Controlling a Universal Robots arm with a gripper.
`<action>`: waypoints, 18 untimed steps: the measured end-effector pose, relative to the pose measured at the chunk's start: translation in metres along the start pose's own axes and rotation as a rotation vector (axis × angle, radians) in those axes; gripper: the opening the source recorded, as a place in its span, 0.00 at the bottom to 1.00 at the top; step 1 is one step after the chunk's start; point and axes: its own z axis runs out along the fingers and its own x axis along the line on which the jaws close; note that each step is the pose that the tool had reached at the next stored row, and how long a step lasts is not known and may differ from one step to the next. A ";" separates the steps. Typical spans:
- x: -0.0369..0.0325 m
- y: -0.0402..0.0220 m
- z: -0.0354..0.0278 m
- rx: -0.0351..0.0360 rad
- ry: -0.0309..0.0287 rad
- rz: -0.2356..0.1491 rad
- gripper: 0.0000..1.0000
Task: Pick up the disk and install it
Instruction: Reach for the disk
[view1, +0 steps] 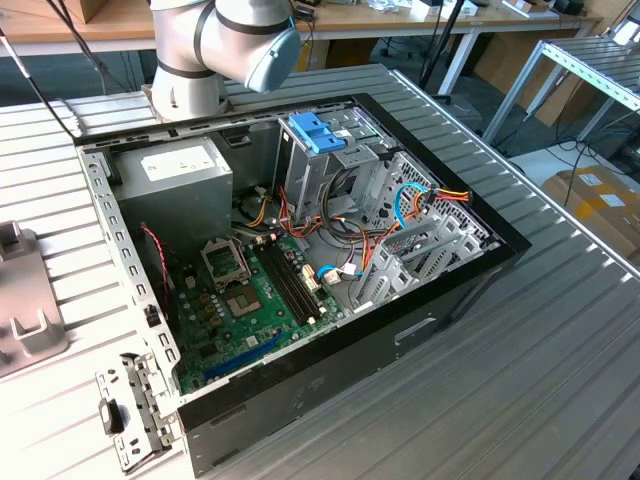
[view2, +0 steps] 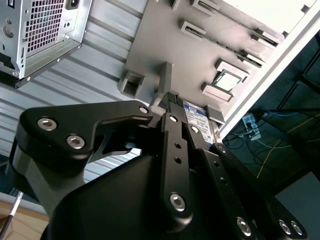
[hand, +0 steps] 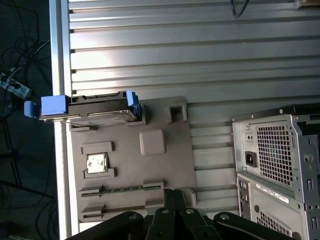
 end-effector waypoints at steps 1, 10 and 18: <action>0.0005 0.0001 0.0000 -0.0001 0.0000 0.000 0.11; 0.0035 0.0005 0.0001 0.0000 0.0001 0.000 0.11; 0.0056 0.0007 0.0002 0.0000 0.0000 0.000 0.11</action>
